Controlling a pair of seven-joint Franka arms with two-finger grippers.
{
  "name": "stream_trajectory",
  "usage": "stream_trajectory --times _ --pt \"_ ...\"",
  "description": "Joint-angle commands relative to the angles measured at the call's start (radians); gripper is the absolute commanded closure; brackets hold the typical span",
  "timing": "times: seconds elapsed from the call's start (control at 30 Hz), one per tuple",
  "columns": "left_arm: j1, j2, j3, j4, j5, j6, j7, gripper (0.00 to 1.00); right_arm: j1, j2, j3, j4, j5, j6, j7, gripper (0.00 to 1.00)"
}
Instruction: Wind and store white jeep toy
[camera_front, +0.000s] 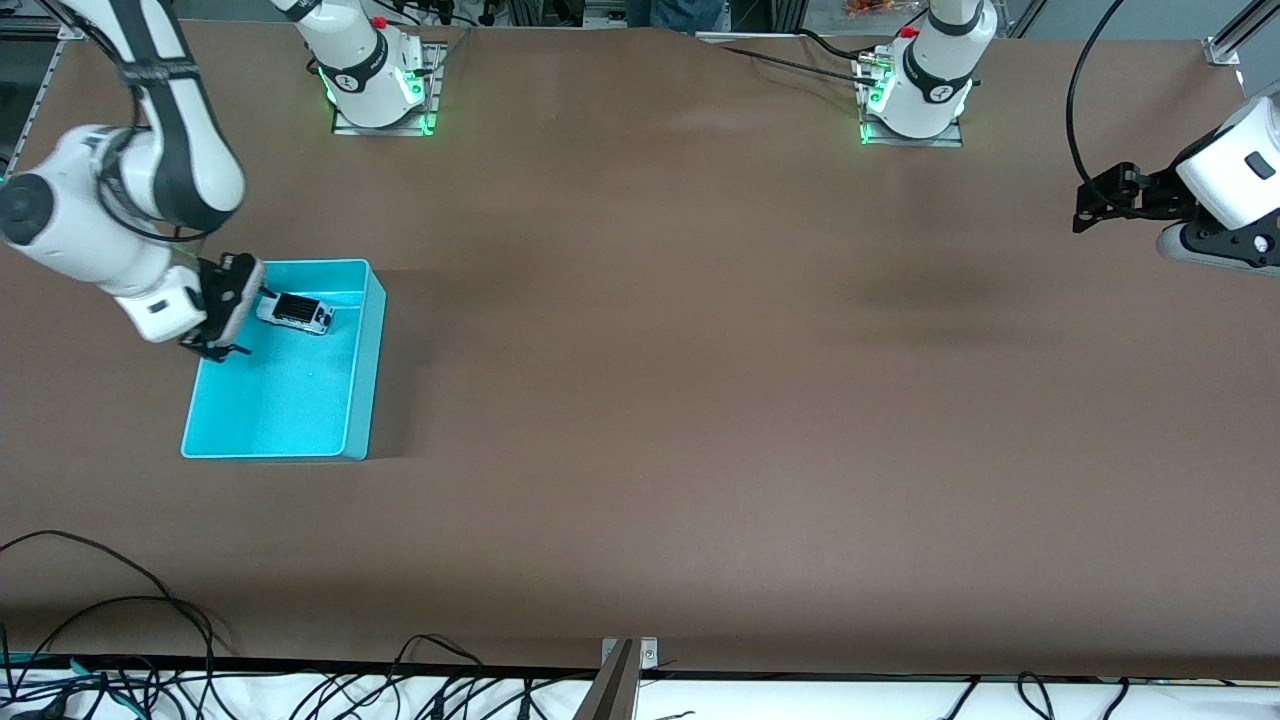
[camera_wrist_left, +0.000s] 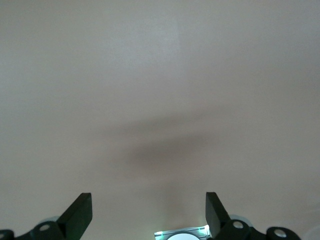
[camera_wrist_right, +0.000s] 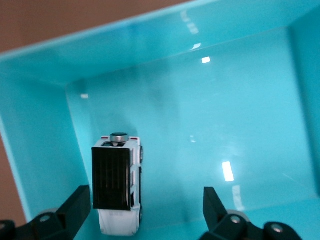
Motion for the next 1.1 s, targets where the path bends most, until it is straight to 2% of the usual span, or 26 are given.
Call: stream_trajectory --times 0.0,0.33,0.57,0.8,1.07 --pt "0.001 0.013 -0.002 0.031 0.003 -0.025 0.020 0.00 -0.004 -0.005 0.008 0.175 0.015 -0.199 0.210 0.00" --pt "-0.010 0.024 -0.004 0.031 0.001 -0.025 0.020 0.00 0.003 -0.013 0.017 0.385 0.012 -0.422 0.731 0.00" --pt "-0.010 0.024 -0.002 0.031 0.001 -0.025 0.020 0.00 0.011 0.001 0.016 0.537 0.009 -0.529 1.079 0.00" --pt "-0.005 0.024 -0.002 0.032 0.003 -0.025 0.020 0.00 0.015 0.003 0.016 0.586 -0.056 -0.532 1.166 0.00" --pt "-0.005 0.024 -0.004 0.032 0.003 -0.025 0.020 0.00 0.025 0.012 0.016 0.596 -0.124 -0.552 1.242 0.00"
